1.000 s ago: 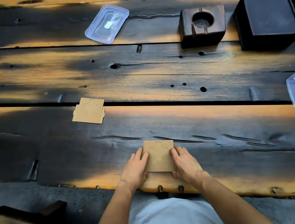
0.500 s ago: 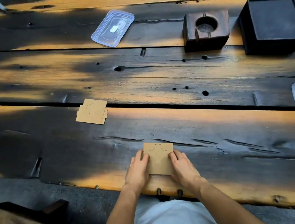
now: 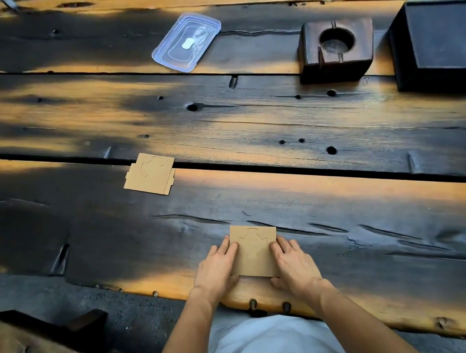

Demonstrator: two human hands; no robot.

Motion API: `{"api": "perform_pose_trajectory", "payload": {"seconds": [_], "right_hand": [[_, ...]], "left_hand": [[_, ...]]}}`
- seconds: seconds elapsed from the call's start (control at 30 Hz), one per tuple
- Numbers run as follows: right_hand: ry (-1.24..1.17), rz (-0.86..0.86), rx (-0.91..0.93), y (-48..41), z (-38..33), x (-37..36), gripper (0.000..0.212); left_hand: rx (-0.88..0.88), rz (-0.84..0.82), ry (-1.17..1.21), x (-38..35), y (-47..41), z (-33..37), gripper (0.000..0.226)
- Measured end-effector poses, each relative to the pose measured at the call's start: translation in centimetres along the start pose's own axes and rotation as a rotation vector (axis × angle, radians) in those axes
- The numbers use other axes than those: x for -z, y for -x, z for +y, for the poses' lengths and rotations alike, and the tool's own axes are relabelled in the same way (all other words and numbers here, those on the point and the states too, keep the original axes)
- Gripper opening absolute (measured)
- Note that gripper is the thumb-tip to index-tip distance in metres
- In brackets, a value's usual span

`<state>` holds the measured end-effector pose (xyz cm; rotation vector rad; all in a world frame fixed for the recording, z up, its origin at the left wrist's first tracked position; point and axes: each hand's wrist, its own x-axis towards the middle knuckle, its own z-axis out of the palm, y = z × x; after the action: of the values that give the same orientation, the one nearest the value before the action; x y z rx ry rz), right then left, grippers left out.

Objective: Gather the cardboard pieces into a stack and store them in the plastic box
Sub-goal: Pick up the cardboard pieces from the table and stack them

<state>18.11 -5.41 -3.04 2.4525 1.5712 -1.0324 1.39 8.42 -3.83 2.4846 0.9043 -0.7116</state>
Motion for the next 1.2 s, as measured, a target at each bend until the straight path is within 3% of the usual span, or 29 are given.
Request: {"api": "perform_pose_trajectory", "payload": {"seconds": [0.17, 0.3, 0.67, 1.2], "right_hand": [[-0.004, -0.037, -0.108, -0.3, -1.4, 1.5, 0.100], [-0.006, 0.015, -0.137, -1.9, -2.8, 3.5, 0.097], [0.011, -0.050, -0.174, -10.3, -11.0, 8.6, 0.067], [0.057, -0.079, -0.111, -21.3, -22.0, 12.2, 0.066]], "left_hand": [[-0.020, 0.024, 0.169, 1.4, 0.4, -1.1, 0.077], [-0.002, 0.095, 0.380, 3.6, 0.0, -3.5, 0.068], [0.097, 0.105, 0.217, 11.1, -2.7, -17.0, 0.084], [0.040, 0.065, 0.050, 17.0, -9.3, -30.0, 0.075]]}}
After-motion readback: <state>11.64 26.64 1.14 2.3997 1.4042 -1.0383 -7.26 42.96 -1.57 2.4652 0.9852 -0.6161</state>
